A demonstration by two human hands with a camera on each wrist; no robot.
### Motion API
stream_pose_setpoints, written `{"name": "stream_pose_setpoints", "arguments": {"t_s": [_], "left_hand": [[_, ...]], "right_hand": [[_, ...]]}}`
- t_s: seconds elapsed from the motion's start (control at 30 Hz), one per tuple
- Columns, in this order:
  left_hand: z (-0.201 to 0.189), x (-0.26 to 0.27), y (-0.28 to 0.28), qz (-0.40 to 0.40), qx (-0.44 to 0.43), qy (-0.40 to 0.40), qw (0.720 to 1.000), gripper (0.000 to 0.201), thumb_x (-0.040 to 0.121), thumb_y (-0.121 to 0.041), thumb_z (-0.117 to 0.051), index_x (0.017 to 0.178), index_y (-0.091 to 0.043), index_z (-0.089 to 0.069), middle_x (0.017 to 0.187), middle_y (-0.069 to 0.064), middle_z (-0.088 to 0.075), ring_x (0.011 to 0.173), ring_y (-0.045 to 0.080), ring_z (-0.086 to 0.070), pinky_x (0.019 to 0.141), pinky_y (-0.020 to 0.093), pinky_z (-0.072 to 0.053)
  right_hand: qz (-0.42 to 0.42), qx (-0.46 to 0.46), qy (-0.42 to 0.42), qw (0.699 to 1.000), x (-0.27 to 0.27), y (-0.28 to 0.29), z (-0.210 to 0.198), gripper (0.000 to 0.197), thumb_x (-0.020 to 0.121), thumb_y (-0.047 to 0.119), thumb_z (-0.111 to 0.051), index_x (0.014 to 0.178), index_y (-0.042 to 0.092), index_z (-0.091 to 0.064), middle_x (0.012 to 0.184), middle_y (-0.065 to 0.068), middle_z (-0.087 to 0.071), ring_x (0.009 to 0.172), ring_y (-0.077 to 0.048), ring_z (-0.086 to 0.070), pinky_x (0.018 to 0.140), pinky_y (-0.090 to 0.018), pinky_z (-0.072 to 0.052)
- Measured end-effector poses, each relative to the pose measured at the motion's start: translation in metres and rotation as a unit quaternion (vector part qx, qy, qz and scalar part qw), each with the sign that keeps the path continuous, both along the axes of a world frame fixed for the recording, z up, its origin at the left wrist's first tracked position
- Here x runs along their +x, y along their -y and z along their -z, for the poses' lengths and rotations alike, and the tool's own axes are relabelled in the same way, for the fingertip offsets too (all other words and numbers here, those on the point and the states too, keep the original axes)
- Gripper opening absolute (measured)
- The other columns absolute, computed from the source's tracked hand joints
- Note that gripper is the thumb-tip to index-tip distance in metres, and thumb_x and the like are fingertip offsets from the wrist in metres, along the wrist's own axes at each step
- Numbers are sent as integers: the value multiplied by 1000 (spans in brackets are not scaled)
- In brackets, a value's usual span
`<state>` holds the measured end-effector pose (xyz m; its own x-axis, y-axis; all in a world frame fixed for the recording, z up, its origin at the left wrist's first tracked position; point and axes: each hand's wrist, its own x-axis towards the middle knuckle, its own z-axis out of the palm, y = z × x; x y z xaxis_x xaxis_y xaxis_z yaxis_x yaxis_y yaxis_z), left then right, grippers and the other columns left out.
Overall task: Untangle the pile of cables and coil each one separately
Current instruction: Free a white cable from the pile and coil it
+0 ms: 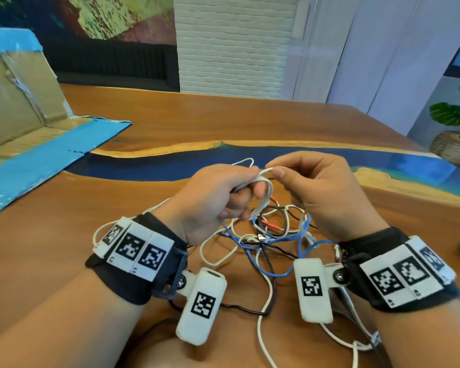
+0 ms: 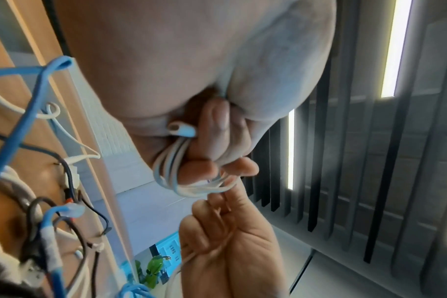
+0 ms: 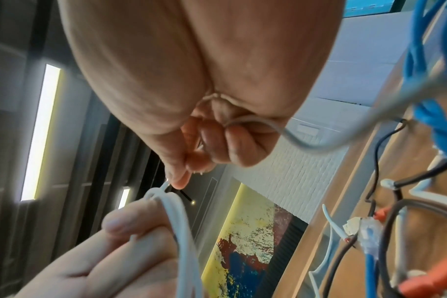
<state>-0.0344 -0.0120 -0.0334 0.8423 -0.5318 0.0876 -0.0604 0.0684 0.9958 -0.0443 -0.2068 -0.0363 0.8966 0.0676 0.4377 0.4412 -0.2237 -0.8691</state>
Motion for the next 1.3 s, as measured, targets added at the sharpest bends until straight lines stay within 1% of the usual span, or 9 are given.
{"name": "stream_pose_setpoints", "arguments": {"t_s": [0.1, 0.3, 0.47, 0.63, 0.7, 0.83, 0.93, 1.07, 1.3], "left_hand": [[-2, 0, -2, -2, -62, -43, 997, 46, 108, -28, -39, 70, -12, -59, 52, -4, -16, 44, 15, -10, 56, 29, -39], [-5, 1, -2, -29, -95, -53, 994, 44, 110, -29, -36, 75, -12, -56, 51, -7, -20, 42, 10, -16, 53, 26, -37], [-5, 0, -1, -27, -89, -39, 995, 43, 110, -28, -35, 76, -11, -55, 50, -8, -20, 44, 11, -14, 54, 26, -37], [-4, -2, 1, 8, -103, -47, 994, 43, 110, -29, -35, 75, -13, -53, 52, -8, -21, 44, 11, -16, 55, 25, -41], [-2, -2, 3, 8, -107, -51, 993, 42, 110, -29, -34, 76, -13, -53, 53, -7, -21, 44, 10, -17, 55, 25, -42], [0, 1, 3, -17, -115, -60, 991, 43, 111, -29, -33, 76, -13, -52, 53, -6, -21, 44, 10, -17, 57, 25, -40], [1, 6, 2, -35, -126, -62, 990, 43, 111, -29, -33, 76, -12, -51, 52, -6, -21, 45, 12, -15, 58, 27, -37], [3, 8, 0, -35, -102, -55, 993, 42, 111, -29, -32, 78, -12, -51, 53, -5, -22, 47, 13, -17, 61, 27, -42], [3, 8, 1, -30, -90, -48, 994, 41, 111, -27, -35, 78, -10, -53, 53, -1, -29, 48, 12, -23, 54, 20, -40]], "right_hand": [[-4, 38, -21, 999, 2, 0, 3, 22, 96, 6, -65, 97, 21, -81, 71, 1, -69, 49, -16, -45, 48, -28, -40], [4, -2, -57, 998, 2, -1, 4, 17, 96, 9, -66, 99, 18, -80, 72, -14, -69, 54, -28, -49, 49, -32, -45], [11, -34, -26, 999, 2, 0, 3, 15, 89, 5, -75, 97, 17, -81, 86, -3, -79, 82, -14, -74, 73, -25, -58], [55, 20, -9, 998, 0, -11, 8, 4, 88, 11, -78, 91, 10, -81, 70, -4, -74, 59, -11, -64, 56, -24, -52], [36, 76, -38, 996, -1, -15, 8, 8, 91, 10, -74, 93, 4, -79, 75, -25, -70, 60, -26, -63, 54, -38, -55], [-50, 127, -101, 985, 0, -16, 10, 26, 103, 13, -55, 110, -5, -73, 103, -37, -68, 94, -57, -66, 85, -56, -57], [-88, 123, -119, 981, -3, -21, 10, 25, 101, 12, -57, 114, -3, -73, 101, -31, -72, 93, -44, -71, 89, -51, -56], [-44, 112, -93, 988, 1, -25, 18, 17, 92, 2, -69, 108, 1, -75, 91, -24, -75, 82, -35, -72, 73, -44, -56], [-140, 257, -159, 943, -5, -28, 6, 41, 79, 5, -64, 118, 9, -54, 81, -12, -67, 68, -27, -61, 70, -38, -50]]}}
